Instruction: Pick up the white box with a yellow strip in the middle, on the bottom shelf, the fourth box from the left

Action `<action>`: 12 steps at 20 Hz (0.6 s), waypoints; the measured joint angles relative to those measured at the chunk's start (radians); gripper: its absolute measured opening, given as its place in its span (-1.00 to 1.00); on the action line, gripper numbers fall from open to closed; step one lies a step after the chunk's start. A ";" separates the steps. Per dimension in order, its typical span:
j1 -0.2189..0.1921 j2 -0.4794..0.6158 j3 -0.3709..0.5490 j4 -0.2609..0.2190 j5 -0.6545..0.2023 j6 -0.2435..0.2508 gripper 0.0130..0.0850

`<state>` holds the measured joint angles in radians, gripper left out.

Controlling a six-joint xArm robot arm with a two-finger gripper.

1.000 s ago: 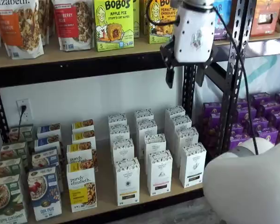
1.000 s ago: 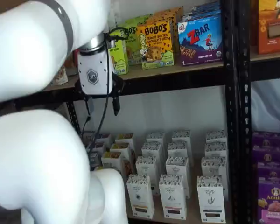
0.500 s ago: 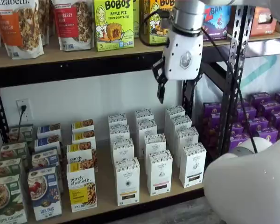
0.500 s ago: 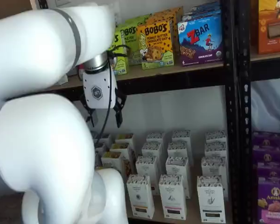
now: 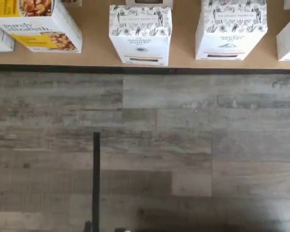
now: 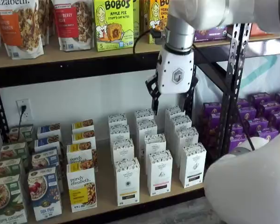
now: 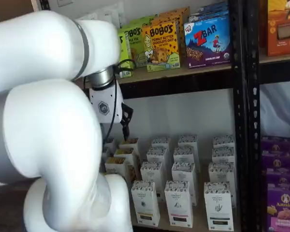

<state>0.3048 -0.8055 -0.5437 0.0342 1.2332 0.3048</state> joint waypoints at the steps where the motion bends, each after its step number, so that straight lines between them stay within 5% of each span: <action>1: 0.000 0.008 0.009 0.000 -0.021 0.000 1.00; 12: -0.005 0.104 0.064 0.022 -0.186 -0.021 1.00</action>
<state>0.2995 -0.7019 -0.4799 0.0559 1.0469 0.2834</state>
